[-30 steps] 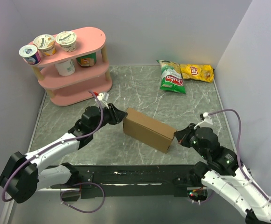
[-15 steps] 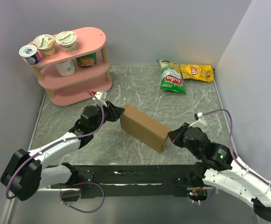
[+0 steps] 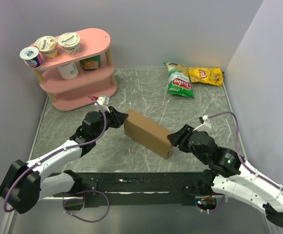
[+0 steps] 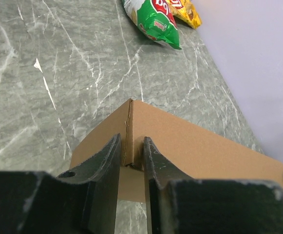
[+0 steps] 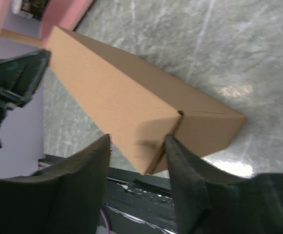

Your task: Fold the paper box

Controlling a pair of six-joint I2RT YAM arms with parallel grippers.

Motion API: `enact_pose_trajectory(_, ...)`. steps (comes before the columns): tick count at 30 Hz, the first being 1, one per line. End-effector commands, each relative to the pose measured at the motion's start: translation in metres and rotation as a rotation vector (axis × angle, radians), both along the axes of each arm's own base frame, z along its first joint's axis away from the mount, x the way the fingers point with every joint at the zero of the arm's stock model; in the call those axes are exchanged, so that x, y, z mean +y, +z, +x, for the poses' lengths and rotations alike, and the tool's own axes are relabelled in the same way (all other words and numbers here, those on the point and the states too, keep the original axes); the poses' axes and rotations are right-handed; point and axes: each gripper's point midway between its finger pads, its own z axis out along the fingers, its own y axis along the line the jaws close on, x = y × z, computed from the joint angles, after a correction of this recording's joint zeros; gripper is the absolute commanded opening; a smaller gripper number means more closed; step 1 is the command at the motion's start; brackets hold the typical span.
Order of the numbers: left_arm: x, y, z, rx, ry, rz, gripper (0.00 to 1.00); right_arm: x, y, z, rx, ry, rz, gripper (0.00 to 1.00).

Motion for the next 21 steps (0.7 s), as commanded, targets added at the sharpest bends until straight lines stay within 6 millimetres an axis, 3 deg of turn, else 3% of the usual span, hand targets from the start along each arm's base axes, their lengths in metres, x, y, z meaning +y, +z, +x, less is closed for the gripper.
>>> enact_pose_trajectory(1,0.017,-0.114,-0.069,0.367,-0.136,0.237,0.06,-0.012,-0.076,-0.054,0.276,0.156,-0.181,0.6)
enact_pose_trajectory(5,0.02,-0.111,-0.067,0.363,-0.118,0.246,0.06,-0.017,-0.065,-0.056,0.264,0.152,-0.165,0.6)
enact_pose_trajectory(8,0.021,-0.107,-0.064,0.36,-0.104,0.251,0.06,-0.037,-0.061,-0.061,0.276,0.11,-0.209,0.6)
enact_pose_trajectory(12,0.019,-0.103,-0.063,0.35,-0.111,0.243,0.05,-0.047,-0.052,-0.065,0.254,0.082,-0.18,0.6)
enact_pose_trajectory(17,0.017,-0.1,-0.062,0.342,-0.121,0.241,0.05,-0.037,-0.055,-0.06,0.241,0.089,-0.146,0.61)
enact_pose_trajectory(21,0.018,-0.101,-0.063,0.343,-0.116,0.247,0.05,-0.018,-0.038,-0.047,0.175,0.103,-0.075,0.6)
